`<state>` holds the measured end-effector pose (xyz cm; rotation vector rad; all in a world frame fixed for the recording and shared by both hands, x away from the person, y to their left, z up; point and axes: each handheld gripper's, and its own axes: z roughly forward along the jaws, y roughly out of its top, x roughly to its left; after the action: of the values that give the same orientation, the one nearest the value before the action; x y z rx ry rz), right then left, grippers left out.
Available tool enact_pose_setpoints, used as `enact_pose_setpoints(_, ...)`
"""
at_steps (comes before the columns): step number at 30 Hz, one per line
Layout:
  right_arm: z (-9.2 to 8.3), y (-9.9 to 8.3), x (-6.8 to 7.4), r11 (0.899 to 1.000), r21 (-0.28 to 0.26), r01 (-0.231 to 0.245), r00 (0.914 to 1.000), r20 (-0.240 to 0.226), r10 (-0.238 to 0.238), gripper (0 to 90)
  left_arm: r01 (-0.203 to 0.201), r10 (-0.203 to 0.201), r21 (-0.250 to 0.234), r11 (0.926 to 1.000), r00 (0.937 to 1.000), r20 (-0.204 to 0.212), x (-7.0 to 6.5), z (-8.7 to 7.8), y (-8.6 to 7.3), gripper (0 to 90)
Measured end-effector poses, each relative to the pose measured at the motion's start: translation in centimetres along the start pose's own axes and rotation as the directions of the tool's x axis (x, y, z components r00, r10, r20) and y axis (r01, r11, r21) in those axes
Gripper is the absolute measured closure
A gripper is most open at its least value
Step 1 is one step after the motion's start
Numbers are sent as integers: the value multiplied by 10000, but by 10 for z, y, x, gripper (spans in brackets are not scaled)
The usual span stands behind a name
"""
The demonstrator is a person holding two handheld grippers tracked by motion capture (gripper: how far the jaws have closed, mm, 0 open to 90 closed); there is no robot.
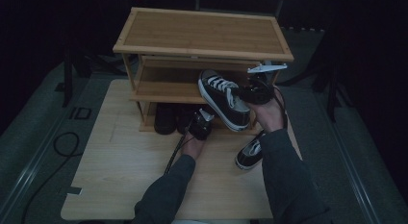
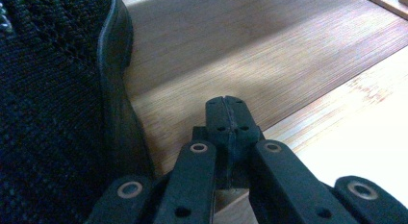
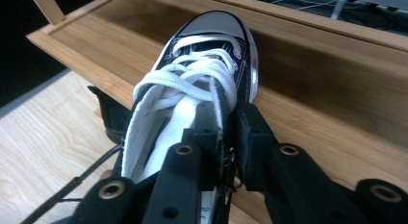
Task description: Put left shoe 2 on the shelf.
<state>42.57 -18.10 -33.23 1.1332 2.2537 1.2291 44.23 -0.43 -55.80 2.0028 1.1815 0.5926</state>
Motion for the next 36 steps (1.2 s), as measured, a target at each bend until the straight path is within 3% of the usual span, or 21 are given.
enact_pose_setpoints(13, -13, -2, 2, 9997, -200, 165, 9998, -133, -168, 645, 23, -23, -11, 10000, 10000, 19, 0, 0, 0, 898)
enact_pose_setpoints(20, -19, -2, 2, 9993, -322, 163, 9998, -70, -166, 623, 21, -21, -5, 10000, 10000, 23, 0, 0, 0, 899)
enact_pose_setpoints(29, -41, -5, 9, 9963, -733, 458, 9988, -144, -470, 593, 16, -16, -6, 10000, 10000, 26, 0, 0, 0, 899)
enact_pose_setpoints(33, -54, -7, 8, 9946, -877, 548, 9982, -182, -566, 696, 15, -15, -6, 10000, 10000, 26, 0, 0, 0, 899)
enact_pose_setpoints(36, -60, -12, 6, 9946, -845, 603, 9982, 47, -602, 853, 13, -13, -7, 10000, 10000, 24, 0, 0, 0, 899)
